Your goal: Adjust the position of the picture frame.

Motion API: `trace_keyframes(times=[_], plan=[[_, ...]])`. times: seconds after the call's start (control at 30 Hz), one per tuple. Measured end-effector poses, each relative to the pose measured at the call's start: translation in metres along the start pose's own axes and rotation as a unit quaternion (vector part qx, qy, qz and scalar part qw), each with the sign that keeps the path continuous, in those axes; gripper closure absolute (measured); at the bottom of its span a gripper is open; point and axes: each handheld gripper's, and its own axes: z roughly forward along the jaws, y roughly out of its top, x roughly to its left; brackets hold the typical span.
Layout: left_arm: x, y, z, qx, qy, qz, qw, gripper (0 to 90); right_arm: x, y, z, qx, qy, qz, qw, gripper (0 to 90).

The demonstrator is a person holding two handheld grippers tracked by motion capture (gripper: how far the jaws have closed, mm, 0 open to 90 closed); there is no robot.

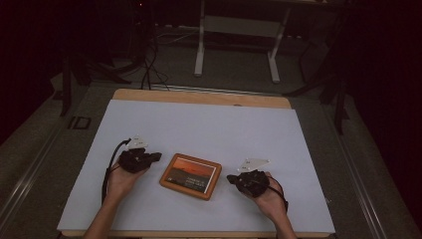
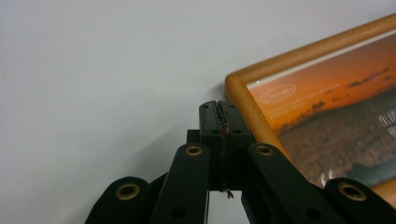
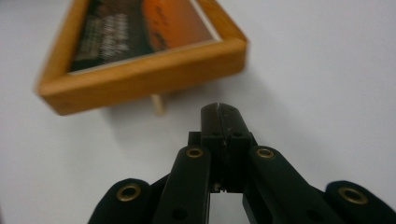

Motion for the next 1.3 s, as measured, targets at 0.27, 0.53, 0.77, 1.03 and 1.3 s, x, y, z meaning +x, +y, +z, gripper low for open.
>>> trace_keyframes(times=[0.27, 0.53, 0.77, 1.03, 1.3], plan=[[0.0, 0.027, 0.029, 0.017, -0.02, 0.037, 0.999, 89.9, 0.023, 0.015, -0.002, -0.003, 0.052, -0.027, 0.9983, 89.7], [-0.001, 0.039, 0.054, 0.035, -0.036, 0.045, 0.9977, 89.9, 0.041, 0.019, 0.0, 0.002, 0.073, -0.047, 0.9963, 89.7], [-0.004, 0.046, 0.073, 0.058, -0.051, 0.059, 0.9953, 89.9, 0.051, 0.019, 0.003, 0.005, 0.098, -0.06, 0.9933, 89.7], [-0.004, 0.048, 0.081, 0.072, -0.055, 0.066, 0.9937, 90.0, 0.066, 0.019, 0.01, 0.023, 0.13, -0.092, 0.9869, 89.6], [-0.003, 0.048, 0.082, 0.07, -0.064, 0.06, 0.9937, 90.0, 0.071, 0.016, 0.021, 0.043, 0.118, -0.096, 0.9874, 89.8]])
